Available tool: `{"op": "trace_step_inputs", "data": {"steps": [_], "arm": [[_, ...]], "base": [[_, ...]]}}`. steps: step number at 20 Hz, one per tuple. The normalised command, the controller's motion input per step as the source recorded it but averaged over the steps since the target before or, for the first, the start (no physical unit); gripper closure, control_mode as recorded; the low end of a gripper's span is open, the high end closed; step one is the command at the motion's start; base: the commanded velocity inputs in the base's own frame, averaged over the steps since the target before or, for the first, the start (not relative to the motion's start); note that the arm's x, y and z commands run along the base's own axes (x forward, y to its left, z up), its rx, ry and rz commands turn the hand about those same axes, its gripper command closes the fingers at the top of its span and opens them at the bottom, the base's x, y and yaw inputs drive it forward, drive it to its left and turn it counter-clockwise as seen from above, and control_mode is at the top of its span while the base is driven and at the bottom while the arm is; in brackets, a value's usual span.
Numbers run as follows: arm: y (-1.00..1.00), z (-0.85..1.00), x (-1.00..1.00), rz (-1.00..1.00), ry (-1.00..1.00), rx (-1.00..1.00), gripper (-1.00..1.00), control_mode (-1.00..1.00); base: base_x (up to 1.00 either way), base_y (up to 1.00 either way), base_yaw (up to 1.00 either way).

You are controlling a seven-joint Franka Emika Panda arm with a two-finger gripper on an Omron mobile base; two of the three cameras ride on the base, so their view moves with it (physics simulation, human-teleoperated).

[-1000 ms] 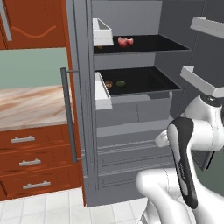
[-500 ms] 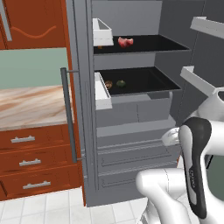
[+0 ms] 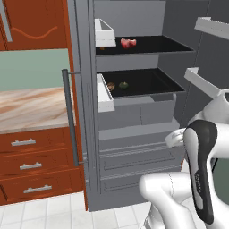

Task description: Gather the squash and potato from the fridge and place them on a tray on the dining counter. Then gather the chicken drumstick and steak from the fridge and place them on the other tray.

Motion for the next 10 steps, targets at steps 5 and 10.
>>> {"op": "trace_step_inputs", "data": {"steps": [5,10], "arm": [[0.14,-0.16,0.0,-0.03,0.0,-0.08,-1.0,-1.0],[0.15,-0.12,0.0,-0.02,0.0,-0.08,-1.0,-1.0]], "base": [[0.0,0.0,0.0],[0.0,0.0,0.0]]}}
